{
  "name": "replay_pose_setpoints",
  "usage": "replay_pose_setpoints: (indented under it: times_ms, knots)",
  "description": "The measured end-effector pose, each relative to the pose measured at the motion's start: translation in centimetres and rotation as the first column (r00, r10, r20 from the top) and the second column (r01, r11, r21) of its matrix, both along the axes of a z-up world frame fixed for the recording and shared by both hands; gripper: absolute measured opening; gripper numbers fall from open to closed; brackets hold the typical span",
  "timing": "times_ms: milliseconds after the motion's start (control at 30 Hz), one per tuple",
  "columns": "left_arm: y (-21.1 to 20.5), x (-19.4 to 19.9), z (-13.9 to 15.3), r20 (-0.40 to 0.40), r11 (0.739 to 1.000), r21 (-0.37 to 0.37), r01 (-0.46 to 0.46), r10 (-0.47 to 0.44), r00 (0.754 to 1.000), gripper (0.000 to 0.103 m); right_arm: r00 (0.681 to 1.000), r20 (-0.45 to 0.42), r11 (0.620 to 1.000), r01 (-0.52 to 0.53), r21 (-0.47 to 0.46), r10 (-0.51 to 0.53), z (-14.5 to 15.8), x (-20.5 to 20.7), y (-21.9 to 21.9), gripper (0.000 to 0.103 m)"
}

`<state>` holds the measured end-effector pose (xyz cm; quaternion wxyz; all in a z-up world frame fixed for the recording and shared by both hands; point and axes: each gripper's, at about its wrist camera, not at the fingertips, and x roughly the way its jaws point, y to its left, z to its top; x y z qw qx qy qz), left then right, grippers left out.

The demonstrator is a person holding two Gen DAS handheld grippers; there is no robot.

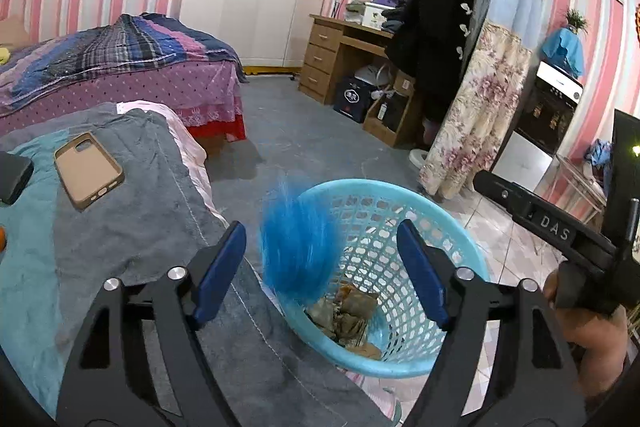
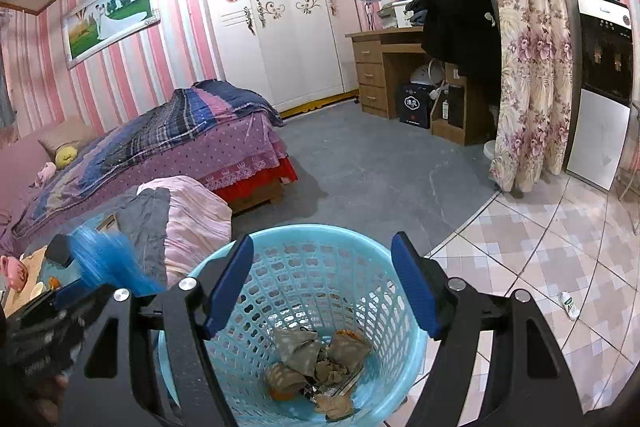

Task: Collect trash
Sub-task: 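Open both grippers over the blue basket to drop sponge and bag, then move both open grippers back over the bed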

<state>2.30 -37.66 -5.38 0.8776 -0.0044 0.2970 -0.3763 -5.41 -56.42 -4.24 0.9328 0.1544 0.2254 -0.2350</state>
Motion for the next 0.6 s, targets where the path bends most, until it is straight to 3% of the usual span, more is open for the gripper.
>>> replay_pose_setpoints:
  times_ms: [233,367,533,600]
  knots:
    - [2.5,0.8,0.8,-0.005,0.998,-0.015,-0.063,0.063,0.998,0.076,0.999,-0.009,0.999,-0.041,0.014,0.041,0.0,0.3,0.0,0.071]
    - [5.6,1.6,1.9,0.025,0.992,-0.005,-0.128,0.128,0.991,0.076,0.995,-0.020,0.995,-0.101,-0.022,0.100,0.4,1.3,1.8,0.071]
    - [11.3,3.4,2.8,0.023,0.969,0.003,-0.245,0.245,0.969,0.076,0.987,-0.028,0.987,-0.160,-0.033,0.159,0.7,2.8,4.8,0.071]
    - [13.9,4.0,2.9,0.029,0.949,0.023,-0.313,0.313,0.949,0.076,0.978,-0.037,0.978,-0.206,-0.043,0.205,0.9,3.8,6.9,0.071]
